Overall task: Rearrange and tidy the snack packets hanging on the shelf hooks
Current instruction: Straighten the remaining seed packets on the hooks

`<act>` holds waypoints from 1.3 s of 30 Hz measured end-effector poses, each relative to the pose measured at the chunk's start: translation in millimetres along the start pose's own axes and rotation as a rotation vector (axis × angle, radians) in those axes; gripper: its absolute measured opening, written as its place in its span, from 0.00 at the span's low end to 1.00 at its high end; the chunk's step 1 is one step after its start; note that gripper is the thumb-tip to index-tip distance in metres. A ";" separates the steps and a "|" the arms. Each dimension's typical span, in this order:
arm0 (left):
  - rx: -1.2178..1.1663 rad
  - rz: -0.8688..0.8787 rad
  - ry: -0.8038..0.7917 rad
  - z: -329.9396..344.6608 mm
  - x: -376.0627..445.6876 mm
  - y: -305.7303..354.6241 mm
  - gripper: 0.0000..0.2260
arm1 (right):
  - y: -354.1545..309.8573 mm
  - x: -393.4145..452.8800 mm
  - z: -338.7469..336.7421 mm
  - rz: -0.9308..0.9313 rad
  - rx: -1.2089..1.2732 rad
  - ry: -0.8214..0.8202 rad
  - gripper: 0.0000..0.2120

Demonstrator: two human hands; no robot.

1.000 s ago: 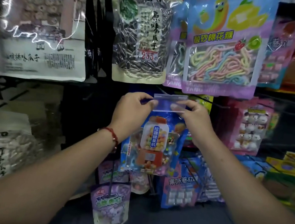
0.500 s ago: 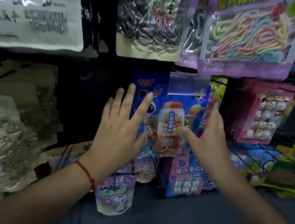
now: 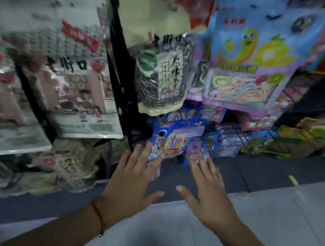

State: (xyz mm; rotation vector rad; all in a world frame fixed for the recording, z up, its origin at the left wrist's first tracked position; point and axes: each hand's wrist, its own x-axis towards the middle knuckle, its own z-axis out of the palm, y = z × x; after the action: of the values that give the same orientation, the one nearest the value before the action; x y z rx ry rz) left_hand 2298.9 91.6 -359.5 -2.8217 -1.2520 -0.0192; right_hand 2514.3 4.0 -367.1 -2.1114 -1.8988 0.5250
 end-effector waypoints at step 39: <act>-0.175 -0.813 -0.216 -165.5 -478.9 -365.5 0.38 | -580.0 -37.2 107.2 -0.406 -0.026 -0.476 0.36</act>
State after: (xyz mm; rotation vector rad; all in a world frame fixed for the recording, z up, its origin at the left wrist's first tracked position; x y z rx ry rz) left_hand 1708.4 -27.2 -193.9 -2.2594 -2.4517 0.1508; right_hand 1943.2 29.6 -217.3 -1.6368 -2.5130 0.9702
